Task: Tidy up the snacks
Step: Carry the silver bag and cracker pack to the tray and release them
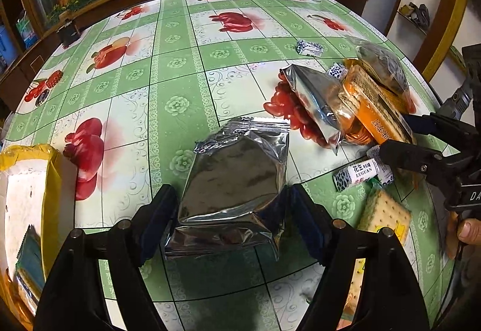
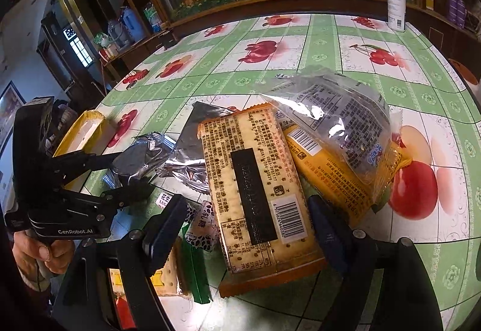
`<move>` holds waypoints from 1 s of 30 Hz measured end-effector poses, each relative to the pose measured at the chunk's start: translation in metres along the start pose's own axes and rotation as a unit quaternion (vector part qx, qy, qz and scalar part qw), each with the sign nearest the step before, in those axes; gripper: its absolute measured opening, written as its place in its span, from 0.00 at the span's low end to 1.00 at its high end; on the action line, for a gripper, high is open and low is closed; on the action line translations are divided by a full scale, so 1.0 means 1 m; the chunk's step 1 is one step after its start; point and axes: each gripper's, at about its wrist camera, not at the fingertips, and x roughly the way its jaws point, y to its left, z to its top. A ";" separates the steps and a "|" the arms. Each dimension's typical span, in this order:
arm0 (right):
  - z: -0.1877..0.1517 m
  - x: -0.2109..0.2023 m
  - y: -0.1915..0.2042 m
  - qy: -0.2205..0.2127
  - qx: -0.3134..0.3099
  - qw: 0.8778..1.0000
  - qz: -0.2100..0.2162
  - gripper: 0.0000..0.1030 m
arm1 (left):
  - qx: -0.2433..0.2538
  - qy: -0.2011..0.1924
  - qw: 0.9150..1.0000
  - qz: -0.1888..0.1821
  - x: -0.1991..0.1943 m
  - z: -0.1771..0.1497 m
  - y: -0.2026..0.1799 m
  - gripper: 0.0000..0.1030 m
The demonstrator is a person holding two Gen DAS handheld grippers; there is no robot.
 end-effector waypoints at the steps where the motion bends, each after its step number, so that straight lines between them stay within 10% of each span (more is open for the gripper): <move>1: 0.001 0.001 0.000 -0.001 0.000 1.000 0.000 0.81 | -0.002 -0.002 1.000 0.000 0.000 0.000 0.000 0.75; 8: -0.002 0.002 0.004 0.002 -0.012 1.000 -0.024 0.55 | -0.019 -0.017 1.000 0.009 -0.003 -0.004 0.001 0.65; 30: -0.036 -0.059 0.068 -0.054 -0.010 0.998 0.031 0.53 | -0.118 -0.067 0.990 0.033 -0.075 -0.058 0.010 0.55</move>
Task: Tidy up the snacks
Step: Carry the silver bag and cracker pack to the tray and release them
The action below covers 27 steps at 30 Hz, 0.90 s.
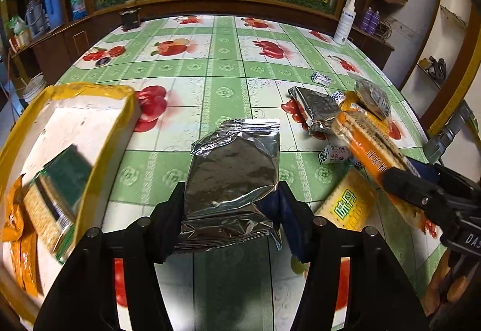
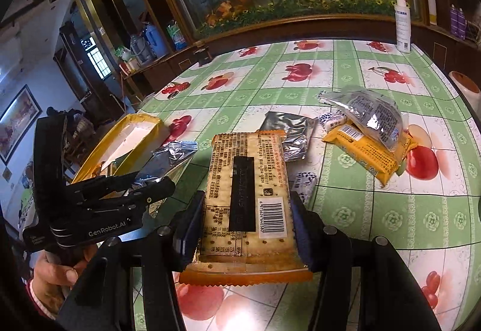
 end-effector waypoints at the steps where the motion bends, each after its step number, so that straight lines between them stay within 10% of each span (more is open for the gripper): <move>1: -0.001 0.000 0.004 0.001 -0.001 1.000 0.004 0.53 | -0.003 -0.002 1.000 0.002 -0.004 -0.002 0.002 0.55; 27: -0.013 0.024 0.103 0.026 -0.063 0.995 0.075 0.53 | -0.076 -0.034 0.995 0.055 -0.055 -0.031 0.077 0.56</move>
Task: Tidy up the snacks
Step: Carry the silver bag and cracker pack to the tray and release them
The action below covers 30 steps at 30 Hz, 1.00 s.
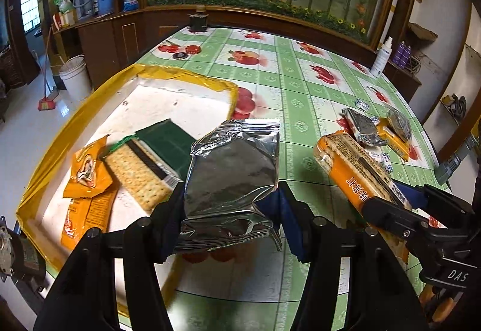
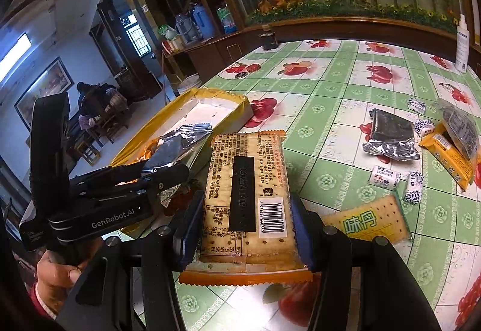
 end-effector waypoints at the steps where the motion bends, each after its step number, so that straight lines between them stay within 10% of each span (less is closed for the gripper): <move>1: 0.000 0.002 0.002 0.001 -0.001 1.000 0.003 0.53 | -0.003 0.000 1.000 0.001 -0.001 0.000 0.003 0.56; 30: 0.080 0.142 0.078 0.040 -0.039 0.998 0.043 0.53 | -0.110 0.021 0.992 0.062 0.033 0.025 0.120 0.56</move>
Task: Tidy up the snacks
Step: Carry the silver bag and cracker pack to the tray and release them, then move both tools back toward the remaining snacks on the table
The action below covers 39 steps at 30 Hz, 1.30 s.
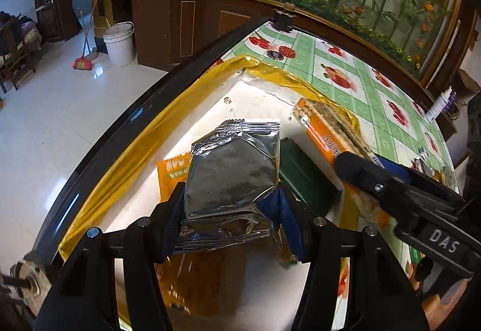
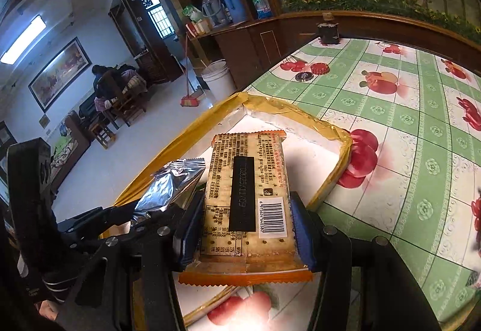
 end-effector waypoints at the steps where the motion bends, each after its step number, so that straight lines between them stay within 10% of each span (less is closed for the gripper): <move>1: 0.003 0.008 -0.001 0.003 0.002 1.000 -0.002 0.53 | -0.002 0.001 1.000 0.002 0.002 0.002 0.001 0.56; 18: 0.013 0.032 -0.012 0.016 0.018 1.000 0.001 0.54 | -0.003 0.027 0.999 0.039 0.013 0.013 0.002 0.70; 39: -0.026 -0.089 -0.056 -0.137 0.142 0.980 -0.004 0.85 | -0.056 -0.051 0.997 -0.031 -0.053 -0.041 -0.067 0.70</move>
